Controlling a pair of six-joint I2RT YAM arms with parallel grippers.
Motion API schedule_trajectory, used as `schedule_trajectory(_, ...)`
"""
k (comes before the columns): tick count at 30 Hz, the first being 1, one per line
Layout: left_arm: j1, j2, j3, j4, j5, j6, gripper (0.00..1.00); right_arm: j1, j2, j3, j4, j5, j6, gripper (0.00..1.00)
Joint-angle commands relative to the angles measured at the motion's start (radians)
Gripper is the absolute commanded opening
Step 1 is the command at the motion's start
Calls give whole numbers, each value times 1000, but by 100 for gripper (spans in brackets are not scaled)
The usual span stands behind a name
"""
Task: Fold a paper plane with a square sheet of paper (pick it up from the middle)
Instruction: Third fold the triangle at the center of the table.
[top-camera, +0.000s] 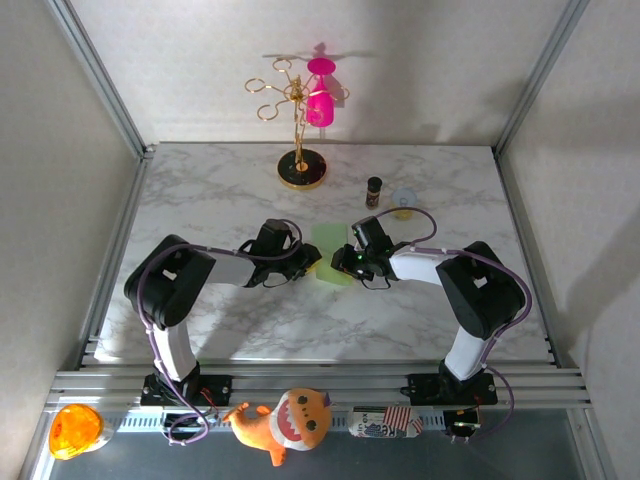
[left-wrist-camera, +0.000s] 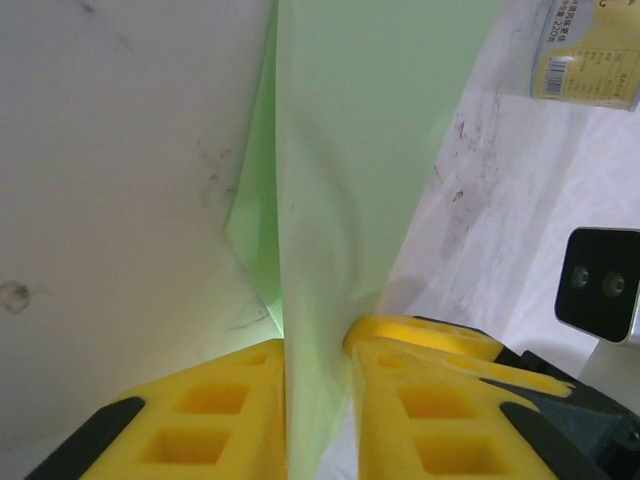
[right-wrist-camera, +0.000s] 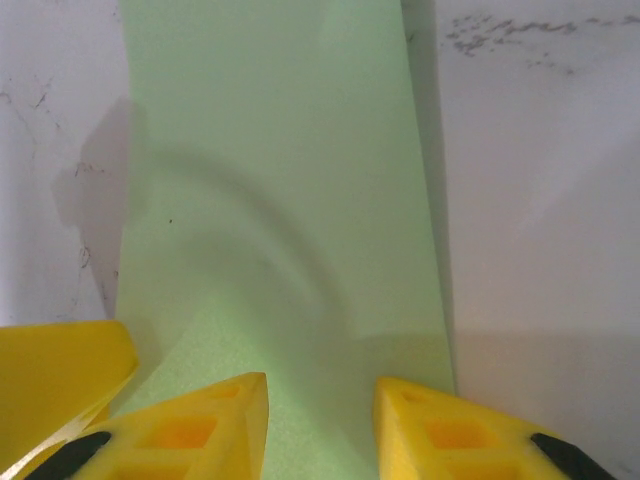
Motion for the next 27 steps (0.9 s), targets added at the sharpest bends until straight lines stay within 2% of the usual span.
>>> schedule_trajectory(1,13,24,24,12,16,-1,19,-5,7,-26,-15,-3,-31,35)
schedule_trajectory(7,17,29,19,17,19,-21,4,-6,-93,-66,64,27,-97,46)
schedule_trajectory(12,18,13,10,34,18,-41,1,12,-214,-156,198,56,-223,62)
schedule_trajectory(17,17,-2,10,32,17,-51,0,47,-287,-189,217,158,-443,75)
schedule_trajectory(19,17,-6,9,26,16,-51,0,73,-305,-204,242,198,-544,75)
schedule_trajectory(23,17,-13,7,22,17,-50,0,163,-362,-318,429,280,-779,77)
schedule_trajectory(27,17,-11,9,17,18,-50,0,209,-375,-388,558,297,-931,80)
